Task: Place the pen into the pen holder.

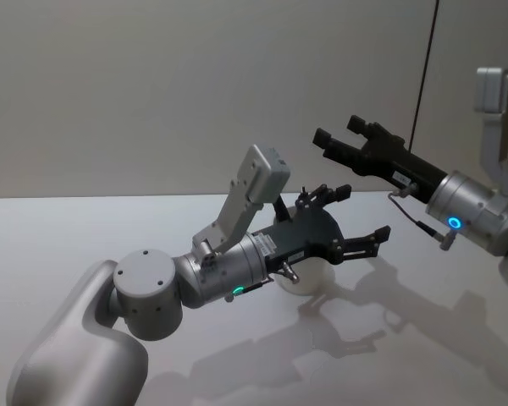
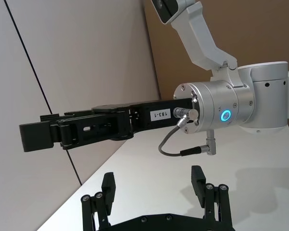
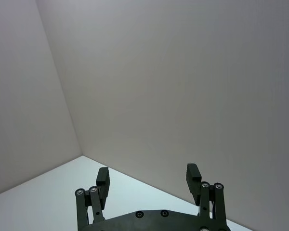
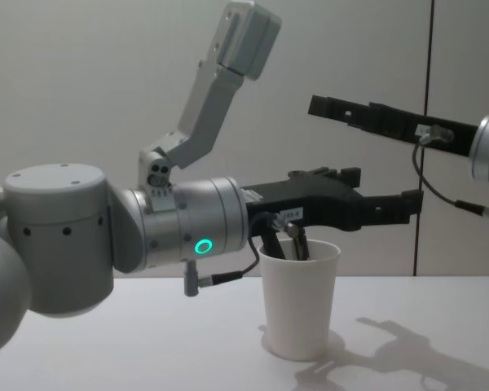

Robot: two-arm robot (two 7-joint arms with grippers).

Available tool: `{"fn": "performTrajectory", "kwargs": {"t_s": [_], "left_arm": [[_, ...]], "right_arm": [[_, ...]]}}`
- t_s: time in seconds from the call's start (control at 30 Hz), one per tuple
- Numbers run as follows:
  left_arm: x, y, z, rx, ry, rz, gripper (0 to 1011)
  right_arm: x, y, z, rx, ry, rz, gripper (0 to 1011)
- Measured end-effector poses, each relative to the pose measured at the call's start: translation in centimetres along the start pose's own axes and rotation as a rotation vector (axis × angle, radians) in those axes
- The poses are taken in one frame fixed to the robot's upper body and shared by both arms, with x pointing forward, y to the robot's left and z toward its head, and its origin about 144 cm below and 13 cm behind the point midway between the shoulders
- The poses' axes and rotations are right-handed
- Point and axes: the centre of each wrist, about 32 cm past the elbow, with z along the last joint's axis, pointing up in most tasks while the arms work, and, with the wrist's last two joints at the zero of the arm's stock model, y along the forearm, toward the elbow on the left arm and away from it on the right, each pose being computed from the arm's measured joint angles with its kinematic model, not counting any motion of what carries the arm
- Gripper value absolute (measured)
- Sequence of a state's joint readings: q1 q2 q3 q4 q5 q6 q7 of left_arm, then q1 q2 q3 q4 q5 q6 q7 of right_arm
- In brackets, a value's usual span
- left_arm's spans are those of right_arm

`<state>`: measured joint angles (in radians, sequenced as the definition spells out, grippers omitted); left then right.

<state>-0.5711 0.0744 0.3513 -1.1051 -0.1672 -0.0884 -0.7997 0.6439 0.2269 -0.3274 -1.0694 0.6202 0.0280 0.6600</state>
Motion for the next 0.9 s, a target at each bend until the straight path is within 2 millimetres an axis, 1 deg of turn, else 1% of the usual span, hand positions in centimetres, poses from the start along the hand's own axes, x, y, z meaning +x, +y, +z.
{"fn": "performTrajectory", "kwargs": {"t_s": [0.43,0.67,0.9], "left_arm": [[0.0,0.0,0.0,0.000,0.000,0.000,1003],[0.0,0.0,0.0,0.000,0.000,0.000,1003],[0.0,0.0,0.0,0.000,0.000,0.000,1003]], "right_arm": [[0.0,-0.4,0.2,0.001,-0.006,-0.007,1002],[0.0,-1.2,0.3,0.010,-0.011,-0.023,1002],[0.0,-2.4,0.6,0.023,-0.020,-0.051,1001]]}}
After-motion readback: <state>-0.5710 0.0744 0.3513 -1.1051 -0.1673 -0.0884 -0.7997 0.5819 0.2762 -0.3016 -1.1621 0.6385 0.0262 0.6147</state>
